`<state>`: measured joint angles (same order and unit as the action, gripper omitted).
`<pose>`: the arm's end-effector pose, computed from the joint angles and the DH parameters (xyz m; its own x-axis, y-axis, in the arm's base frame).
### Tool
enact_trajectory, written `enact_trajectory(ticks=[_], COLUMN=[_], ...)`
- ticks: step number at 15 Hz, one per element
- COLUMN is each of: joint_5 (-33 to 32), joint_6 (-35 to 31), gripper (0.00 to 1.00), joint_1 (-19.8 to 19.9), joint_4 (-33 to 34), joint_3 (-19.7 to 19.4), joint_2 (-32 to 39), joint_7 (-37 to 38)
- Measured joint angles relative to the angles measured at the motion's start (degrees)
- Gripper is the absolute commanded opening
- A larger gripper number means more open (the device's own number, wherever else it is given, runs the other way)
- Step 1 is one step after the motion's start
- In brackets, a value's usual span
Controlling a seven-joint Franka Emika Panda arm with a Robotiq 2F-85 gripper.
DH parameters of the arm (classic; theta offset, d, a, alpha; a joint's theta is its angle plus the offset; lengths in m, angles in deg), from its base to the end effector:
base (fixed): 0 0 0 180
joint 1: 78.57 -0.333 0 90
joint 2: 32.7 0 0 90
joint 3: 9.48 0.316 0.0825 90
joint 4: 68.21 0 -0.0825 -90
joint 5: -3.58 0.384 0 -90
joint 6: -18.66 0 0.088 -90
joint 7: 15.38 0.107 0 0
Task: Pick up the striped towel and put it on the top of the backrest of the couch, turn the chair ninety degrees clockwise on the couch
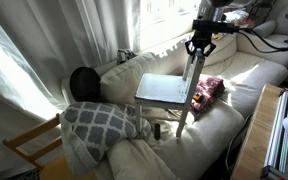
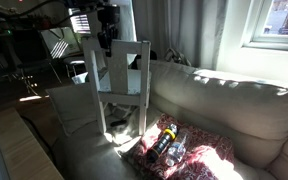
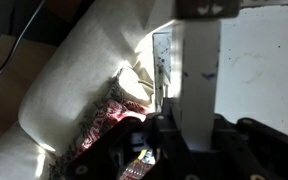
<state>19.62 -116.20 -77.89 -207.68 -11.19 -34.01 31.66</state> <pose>0.4747 -0.0160 0.3082 0.4805 -0.8568 -0.1872 -0.8765 -0.4761 -0.0704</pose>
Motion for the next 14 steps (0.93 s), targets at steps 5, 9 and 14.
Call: enact_trajectory(ticks=[5,9,14], joint_5=[0.0,0.0,-1.4], joint_6=[0.0,-1.6,-2.9], gripper=[0.06,0.06,0.06], joint_1=[1.3,1.3,1.2], joint_4=[-2.1,-3.3,-6.0], joint_3=[-0.3,0.7,1.8], joint_2=[-3.5,-5.2,-4.3], joint_7=[6.5,15.3,22.0])
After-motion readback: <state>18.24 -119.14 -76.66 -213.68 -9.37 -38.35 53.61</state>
